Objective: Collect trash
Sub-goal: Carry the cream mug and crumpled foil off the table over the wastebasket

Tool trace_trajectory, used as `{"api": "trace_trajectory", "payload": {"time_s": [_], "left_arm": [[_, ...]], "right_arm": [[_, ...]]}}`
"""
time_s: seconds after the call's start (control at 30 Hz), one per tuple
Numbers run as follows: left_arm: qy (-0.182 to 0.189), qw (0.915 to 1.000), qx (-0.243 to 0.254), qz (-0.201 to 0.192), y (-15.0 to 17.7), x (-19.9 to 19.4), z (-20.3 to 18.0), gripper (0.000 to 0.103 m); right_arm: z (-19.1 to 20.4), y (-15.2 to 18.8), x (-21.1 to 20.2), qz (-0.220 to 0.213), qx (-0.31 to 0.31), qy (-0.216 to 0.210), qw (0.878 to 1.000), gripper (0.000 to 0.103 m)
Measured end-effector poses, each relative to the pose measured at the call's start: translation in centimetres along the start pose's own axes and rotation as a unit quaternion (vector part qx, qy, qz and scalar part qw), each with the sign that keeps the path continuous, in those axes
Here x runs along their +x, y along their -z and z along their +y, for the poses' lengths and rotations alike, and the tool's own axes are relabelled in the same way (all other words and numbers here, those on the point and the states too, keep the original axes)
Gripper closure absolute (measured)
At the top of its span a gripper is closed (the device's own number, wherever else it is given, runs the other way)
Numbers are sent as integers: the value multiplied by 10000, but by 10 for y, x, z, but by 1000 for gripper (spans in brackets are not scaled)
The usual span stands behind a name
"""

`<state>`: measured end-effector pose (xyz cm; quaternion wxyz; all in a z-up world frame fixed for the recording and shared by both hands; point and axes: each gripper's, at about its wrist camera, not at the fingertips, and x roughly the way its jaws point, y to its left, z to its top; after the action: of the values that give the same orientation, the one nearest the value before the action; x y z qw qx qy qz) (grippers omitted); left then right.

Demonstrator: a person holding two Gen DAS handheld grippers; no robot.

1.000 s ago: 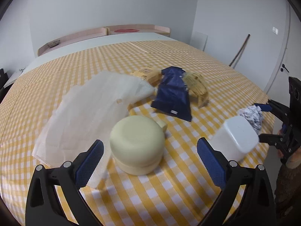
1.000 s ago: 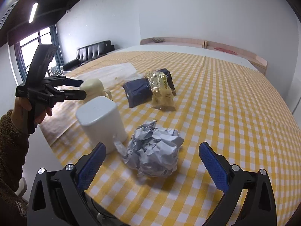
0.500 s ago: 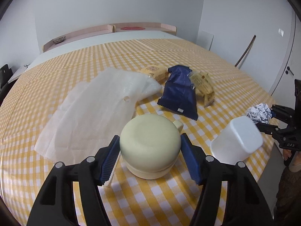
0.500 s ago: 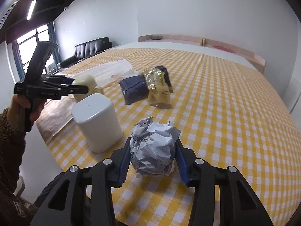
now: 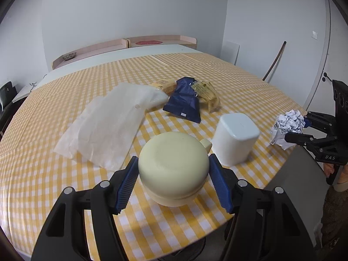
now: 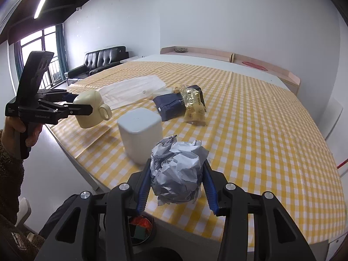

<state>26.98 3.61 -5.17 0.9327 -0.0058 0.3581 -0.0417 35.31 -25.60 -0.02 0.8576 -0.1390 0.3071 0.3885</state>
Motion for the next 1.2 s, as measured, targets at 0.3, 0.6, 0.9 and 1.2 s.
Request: {"api": "trace_trajectory", "payload": {"time_s": [0.3,0.6,0.9,1.2], "left_arm": [[-4,10000,-53,-70,29,-36,-9,39],[-53,9999,-53,-102,63,-65,-19,39],[-109,9997,-113,-192,94,-87,-25,39],[-25,9999,-129,53,123,-76,-24,39]], "right_arm": [[37,6,-23,-26,-193,-100,9998,56],[64,14,-25,57,-357,-289,9989,56],[89,28,-19,160,-406,-607,9972,56],[113,45,1,336,-465,-873,9945,56]]}}
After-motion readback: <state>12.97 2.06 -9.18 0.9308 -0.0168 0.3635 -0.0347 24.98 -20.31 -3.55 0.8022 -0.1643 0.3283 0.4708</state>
